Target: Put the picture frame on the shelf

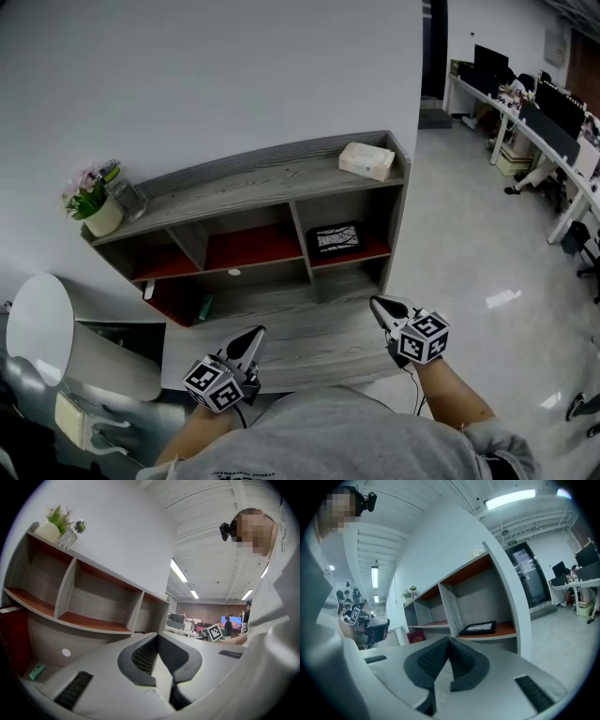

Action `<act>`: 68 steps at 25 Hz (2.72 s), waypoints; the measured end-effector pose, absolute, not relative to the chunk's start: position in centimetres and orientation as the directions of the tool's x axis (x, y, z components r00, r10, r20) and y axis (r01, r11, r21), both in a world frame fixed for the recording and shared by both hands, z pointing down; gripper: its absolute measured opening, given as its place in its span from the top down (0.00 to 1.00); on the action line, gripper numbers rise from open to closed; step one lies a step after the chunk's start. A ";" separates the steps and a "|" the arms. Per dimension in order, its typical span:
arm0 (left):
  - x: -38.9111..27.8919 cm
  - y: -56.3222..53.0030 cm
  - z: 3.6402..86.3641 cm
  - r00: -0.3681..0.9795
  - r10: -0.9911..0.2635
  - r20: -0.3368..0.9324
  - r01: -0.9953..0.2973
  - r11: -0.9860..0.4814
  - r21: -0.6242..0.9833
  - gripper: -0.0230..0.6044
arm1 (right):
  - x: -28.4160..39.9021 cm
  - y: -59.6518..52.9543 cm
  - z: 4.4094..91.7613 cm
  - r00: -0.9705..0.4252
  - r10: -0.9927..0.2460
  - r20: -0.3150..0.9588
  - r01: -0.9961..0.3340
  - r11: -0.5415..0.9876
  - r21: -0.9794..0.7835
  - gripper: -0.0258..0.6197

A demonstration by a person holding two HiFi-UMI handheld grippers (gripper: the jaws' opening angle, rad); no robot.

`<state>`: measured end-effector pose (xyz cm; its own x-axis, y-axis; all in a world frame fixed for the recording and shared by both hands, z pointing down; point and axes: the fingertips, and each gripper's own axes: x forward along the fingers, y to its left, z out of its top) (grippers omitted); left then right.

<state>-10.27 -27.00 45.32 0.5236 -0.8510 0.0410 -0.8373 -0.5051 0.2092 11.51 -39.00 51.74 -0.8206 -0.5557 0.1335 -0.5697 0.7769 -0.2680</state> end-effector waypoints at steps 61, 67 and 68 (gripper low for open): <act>-31.5 -21.7 38.0 0.479 -0.873 -0.094 -0.870 -0.486 0.086 0.94 | -10.5 -33.3 41.5 -0.863 -0.502 0.062 -0.505 0.849 -0.156 0.95; -31.2 -21.9 38.3 0.483 -0.871 -0.087 -0.869 -0.489 0.079 0.93 | -10.3 -33.4 41.9 -0.861 -0.505 0.063 -0.508 0.846 -0.161 0.95; -31.1 -21.9 38.4 0.485 -0.870 -0.085 -0.868 -0.491 0.075 0.94 | -10.3 -33.4 42.0 -0.861 -0.505 0.063 -0.509 0.846 -0.162 0.95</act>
